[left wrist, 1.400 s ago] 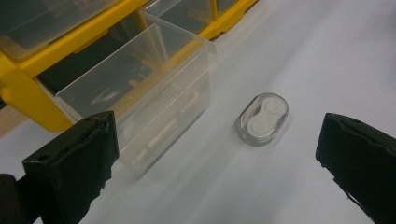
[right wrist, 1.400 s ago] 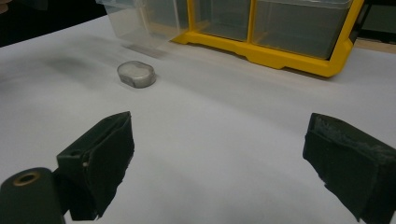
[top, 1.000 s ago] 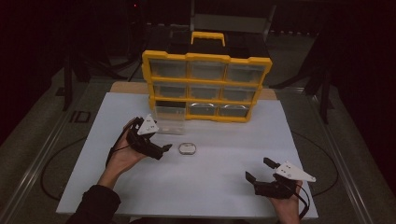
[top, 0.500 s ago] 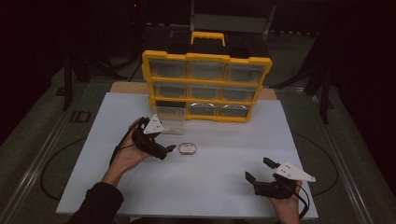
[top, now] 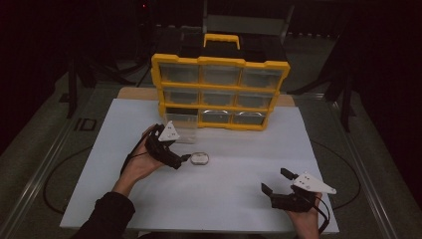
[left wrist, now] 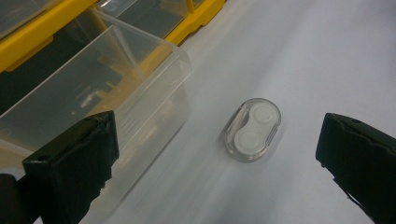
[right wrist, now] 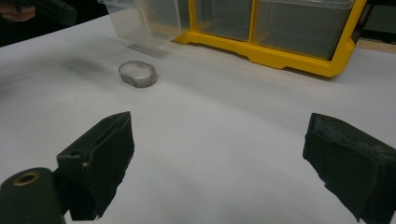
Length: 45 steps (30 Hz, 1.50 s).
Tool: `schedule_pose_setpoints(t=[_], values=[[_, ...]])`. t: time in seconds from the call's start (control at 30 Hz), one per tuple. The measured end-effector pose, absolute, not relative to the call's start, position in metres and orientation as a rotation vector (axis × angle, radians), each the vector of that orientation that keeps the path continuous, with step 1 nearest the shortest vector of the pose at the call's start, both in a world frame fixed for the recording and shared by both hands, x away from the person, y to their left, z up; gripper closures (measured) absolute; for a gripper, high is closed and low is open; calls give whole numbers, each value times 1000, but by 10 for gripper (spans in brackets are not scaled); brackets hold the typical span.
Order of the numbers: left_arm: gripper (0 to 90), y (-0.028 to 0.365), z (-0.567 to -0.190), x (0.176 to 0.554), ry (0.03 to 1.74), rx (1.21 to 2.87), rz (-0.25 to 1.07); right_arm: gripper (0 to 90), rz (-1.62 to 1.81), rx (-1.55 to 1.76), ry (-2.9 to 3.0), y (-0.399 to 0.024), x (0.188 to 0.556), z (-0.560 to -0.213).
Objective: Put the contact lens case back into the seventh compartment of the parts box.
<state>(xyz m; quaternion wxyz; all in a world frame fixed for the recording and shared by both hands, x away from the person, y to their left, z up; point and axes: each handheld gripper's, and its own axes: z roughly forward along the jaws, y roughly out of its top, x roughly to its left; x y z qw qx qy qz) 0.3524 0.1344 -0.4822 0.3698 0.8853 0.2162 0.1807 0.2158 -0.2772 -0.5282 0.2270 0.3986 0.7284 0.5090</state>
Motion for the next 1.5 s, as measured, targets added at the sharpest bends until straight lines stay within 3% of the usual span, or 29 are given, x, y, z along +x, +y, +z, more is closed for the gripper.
schedule_pose_setpoints(t=[1.5], values=[[3, 102, -496, 362, 489, 2386, 409, 84, 1400, 1097, 2012, -277, 216, -528]])
